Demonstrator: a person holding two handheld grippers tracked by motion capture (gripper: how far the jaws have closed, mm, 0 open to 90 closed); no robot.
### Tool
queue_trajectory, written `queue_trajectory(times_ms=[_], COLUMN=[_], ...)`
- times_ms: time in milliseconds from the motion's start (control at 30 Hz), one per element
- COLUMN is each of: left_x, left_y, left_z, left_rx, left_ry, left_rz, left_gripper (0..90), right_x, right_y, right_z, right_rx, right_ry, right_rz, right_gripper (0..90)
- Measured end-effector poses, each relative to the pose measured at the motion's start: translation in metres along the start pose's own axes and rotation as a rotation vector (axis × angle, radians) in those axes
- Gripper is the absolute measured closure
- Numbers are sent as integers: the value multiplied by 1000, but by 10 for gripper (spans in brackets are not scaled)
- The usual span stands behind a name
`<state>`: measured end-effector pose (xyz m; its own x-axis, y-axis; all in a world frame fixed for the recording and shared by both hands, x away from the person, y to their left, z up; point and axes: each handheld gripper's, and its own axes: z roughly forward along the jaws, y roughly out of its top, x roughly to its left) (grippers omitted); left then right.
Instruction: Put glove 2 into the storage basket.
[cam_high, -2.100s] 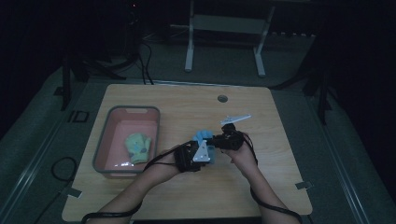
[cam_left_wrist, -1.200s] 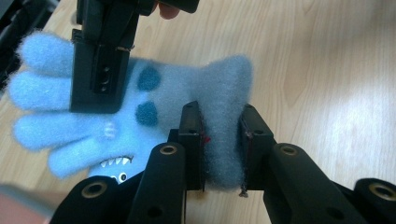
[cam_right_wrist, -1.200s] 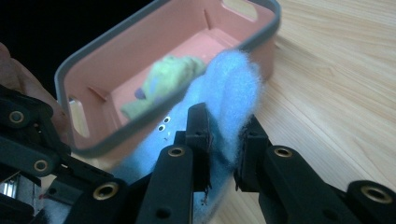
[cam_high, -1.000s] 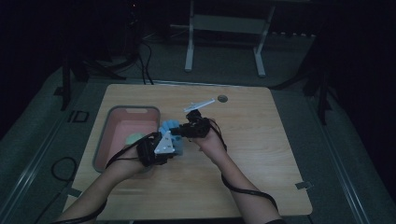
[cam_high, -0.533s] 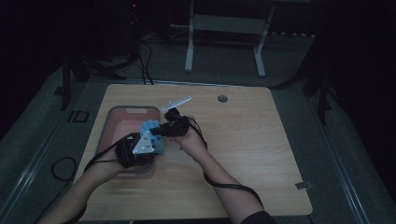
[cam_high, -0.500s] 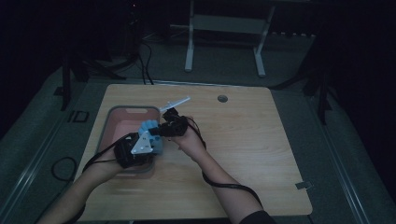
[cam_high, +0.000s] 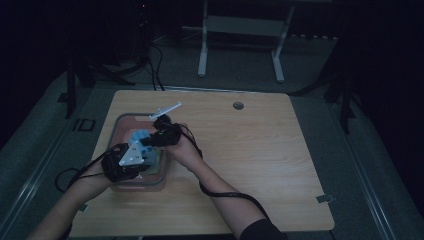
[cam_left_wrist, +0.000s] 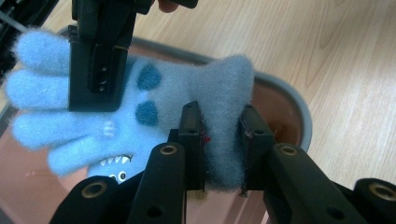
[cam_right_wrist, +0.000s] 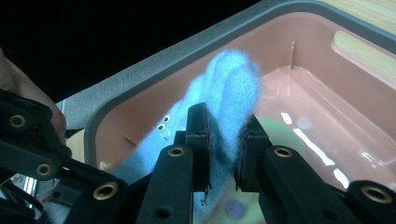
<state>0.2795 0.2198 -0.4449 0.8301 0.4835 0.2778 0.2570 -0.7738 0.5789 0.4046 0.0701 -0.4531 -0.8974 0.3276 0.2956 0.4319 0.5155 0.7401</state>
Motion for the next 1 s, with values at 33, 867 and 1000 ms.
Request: queue_trajectory(times_ms=[33,867,1000], left_x=[0,5,6], left_y=[-3,-14,-13], left_z=[0,51,53], left_rx=[6,97,105], left_ry=[3,-76,-81], left_rz=[-3,-55,-60], left_gripper=[756,752,750], right_x=[1,-15,-16], right_y=[1,-23,-22], right_z=[2,35,36], right_rx=[4,121,115], right_ry=[3,-124,-153], right_rz=[-2,-9,-8], right_gripper=[789,756,694])
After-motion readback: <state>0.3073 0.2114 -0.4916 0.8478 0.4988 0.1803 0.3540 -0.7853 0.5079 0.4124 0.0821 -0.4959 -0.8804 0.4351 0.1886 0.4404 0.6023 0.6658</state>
